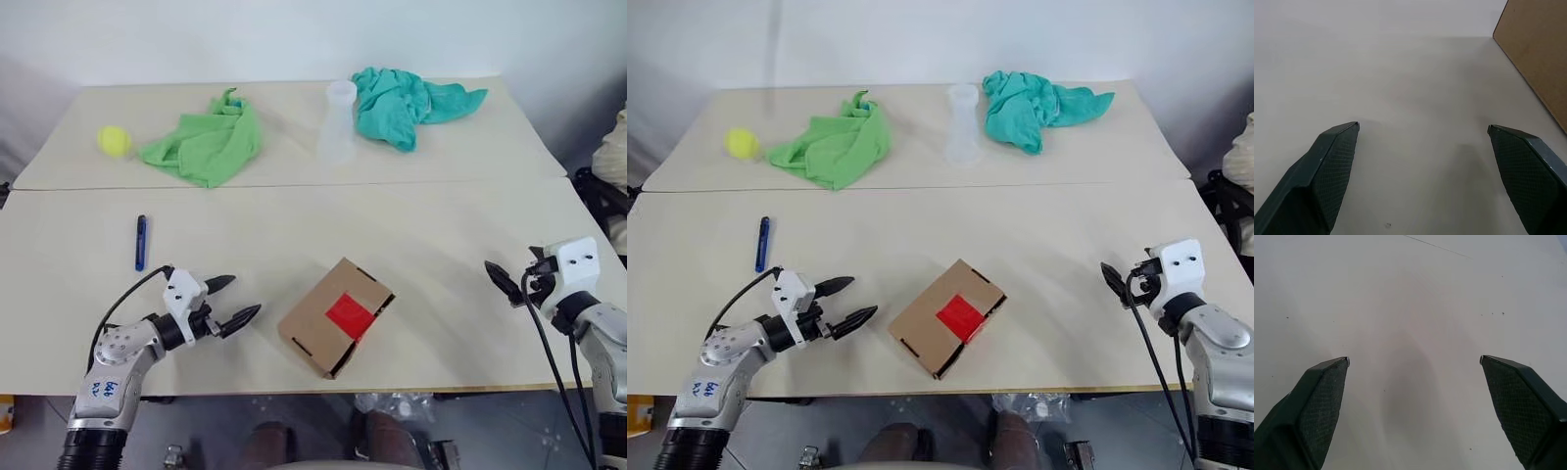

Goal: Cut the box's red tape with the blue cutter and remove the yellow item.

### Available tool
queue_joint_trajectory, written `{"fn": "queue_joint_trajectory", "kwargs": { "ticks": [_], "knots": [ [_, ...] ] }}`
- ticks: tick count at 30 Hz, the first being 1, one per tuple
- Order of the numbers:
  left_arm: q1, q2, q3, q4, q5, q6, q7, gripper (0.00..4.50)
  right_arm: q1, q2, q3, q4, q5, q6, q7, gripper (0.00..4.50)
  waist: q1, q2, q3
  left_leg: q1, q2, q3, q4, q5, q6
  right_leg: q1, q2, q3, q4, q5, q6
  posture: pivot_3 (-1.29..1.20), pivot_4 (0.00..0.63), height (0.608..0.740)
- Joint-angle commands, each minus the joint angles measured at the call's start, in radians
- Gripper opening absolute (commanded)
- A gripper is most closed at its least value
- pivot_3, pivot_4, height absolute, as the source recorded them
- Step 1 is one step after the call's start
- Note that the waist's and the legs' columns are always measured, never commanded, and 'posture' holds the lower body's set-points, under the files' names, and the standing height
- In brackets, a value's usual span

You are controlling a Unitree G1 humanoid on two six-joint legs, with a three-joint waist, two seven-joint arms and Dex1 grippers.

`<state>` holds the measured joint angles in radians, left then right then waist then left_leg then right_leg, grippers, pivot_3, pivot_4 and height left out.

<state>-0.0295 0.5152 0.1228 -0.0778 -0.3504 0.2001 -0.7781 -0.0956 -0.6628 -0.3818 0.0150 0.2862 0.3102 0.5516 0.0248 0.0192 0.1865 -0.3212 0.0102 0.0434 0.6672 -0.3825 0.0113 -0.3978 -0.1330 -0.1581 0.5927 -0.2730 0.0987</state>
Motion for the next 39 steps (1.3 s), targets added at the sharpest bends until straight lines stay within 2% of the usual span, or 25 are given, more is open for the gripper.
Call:
{"fn": "queue_joint_trajectory", "kwargs": {
  "ticks": [1,7,12,13,14,16,20,25,27,33,36,39],
  "knots": [
    [0.009,-0.007,-0.022,-0.002,0.008,0.016,0.006,4.45,-0.005,-0.026,-0.025,-0.007,-0.012,-0.017,-0.011,4.5,0.0,0.0,0.0,0.0,0.0,0.0,0.0,0.0,0.0,0.0,0.0,0.0,0.0,0.0,0.0,0.0,0.15,0.74],
    [-0.039,0.007,-0.056,-0.002,0.042,0.153,0.077,4.45,0.004,-0.042,0.009,-0.05,-0.048,0.116,-0.054,4.5,0.003,0.0,0.0,0.0,0.0,-0.001,0.002,0.0,0.0,0.002,0.0,0.0,0.0,0.0,0.0,0.0,0.15,0.74],
    [-0.09,-0.007,-0.061,0.021,0.023,0.142,0.051,4.45,0.04,-0.045,0.043,-0.164,-0.066,0.175,-0.052,4.5,0.002,0.0,0.0,0.001,0.0,-0.001,0.003,0.0,0.0,0.002,0.0,0.001,-0.001,0.001,0.0,0.0,0.15,0.74],
    [-0.104,-0.006,-0.066,0.025,0.023,0.157,0.048,4.06,0.047,-0.042,0.04,-0.197,-0.035,0.215,-0.033,4.09,0.002,0.0,0.0,0.001,0.0,-0.001,0.004,0.0,0.0,0.002,0.0,0.001,-0.001,0.001,-0.001,0.0,0.15,0.74],
    [-0.122,-0.003,-0.078,0.034,0.028,0.178,0.046,3.92,0.058,-0.042,0.043,-0.243,-0.008,0.261,-0.02,3.93,0.003,0.0,0.0,0.001,0.0,-0.001,0.004,0.0,0.0,0.002,0.0,0.001,-0.001,0.001,-0.001,0.0,0.15,0.74],
    [-0.161,-0.012,-0.097,0.06,0.036,0.178,0.033,3.36,0.085,-0.044,0.055,-0.361,0.05,0.358,0.003,3.28,0.005,0.001,0.0,0.0,0.0,-0.003,0.006,0.0,0.0,0.002,0.0,0.001,-0.001,0.001,-0.001,0.0,0.15,0.74],
    [-0.214,-0.024,-0.126,0.093,0.028,0.187,-0.006,2.12,0.111,-0.046,0.089,-0.54,0.139,0.523,0.014,1.83,0.004,0.001,0.0,-0.004,0.0,-0.007,0.011,-0.001,0.001,0.002,0.0,0.0,0.0,0.001,-0.001,0.0,0.15,0.74],
    [-0.284,-0.022,-0.173,0.139,-0.014,0.283,-0.114,0.62,0.084,-0.032,0.187,-0.672,0.249,0.709,0.001,0.08,0.004,0.001,0.0,-0.008,0.0,-0.007,0.015,-0.003,0.003,0.002,0.001,0.0,0.0,0.004,0.002,0.0,0.15,0.74],
    [-0.313,-0.018,-0.192,0.16,-0.017,0.299,-0.15,0.03,0.065,-0.033,0.227,-0.692,0.265,0.749,-0.007,0.0,0.003,0.001,0.0,-0.009,0.0,-0.007,0.015,-0.003,0.004,0.002,0.001,0.0,-0.002,0.005,0.003,0.0,0.15,0.74],
    [-0.395,-0.032,-0.249,0.187,-0.012,0.358,-0.227,0.03,0.001,-0.027,0.305,-0.726,0.319,0.818,-0.003,0.0,0.005,0.0,0.0,-0.013,-0.005,-0.007,0.017,-0.005,0.008,0.0,-0.001,-0.002,-0.004,0.007,0.007,0.0,0.15,0.74],
    [-0.464,-0.051,-0.346,0.19,0.017,0.395,-0.279,0.03,-0.129,0.004,0.375,-0.641,0.299,0.78,0.004,0.0,0.003,0.0,0.0,-0.013,-0.007,-0.007,0.017,-0.004,0.01,0.0,-0.001,-0.003,-0.005,0.009,0.01,0.0,0.15,0.74],
    [-0.5,-0.069,-0.385,0.193,0.018,0.414,-0.307,0.03,-0.234,0.029,0.389,-0.557,0.276,0.766,-0.01,0.0,0.0,0.0,0.0,-0.014,-0.009,-0.005,0.018,-0.003,0.012,0.0,-0.002,-0.001,-0.006,0.01,0.013,0.0,0.15,0.74]
  ]
}}
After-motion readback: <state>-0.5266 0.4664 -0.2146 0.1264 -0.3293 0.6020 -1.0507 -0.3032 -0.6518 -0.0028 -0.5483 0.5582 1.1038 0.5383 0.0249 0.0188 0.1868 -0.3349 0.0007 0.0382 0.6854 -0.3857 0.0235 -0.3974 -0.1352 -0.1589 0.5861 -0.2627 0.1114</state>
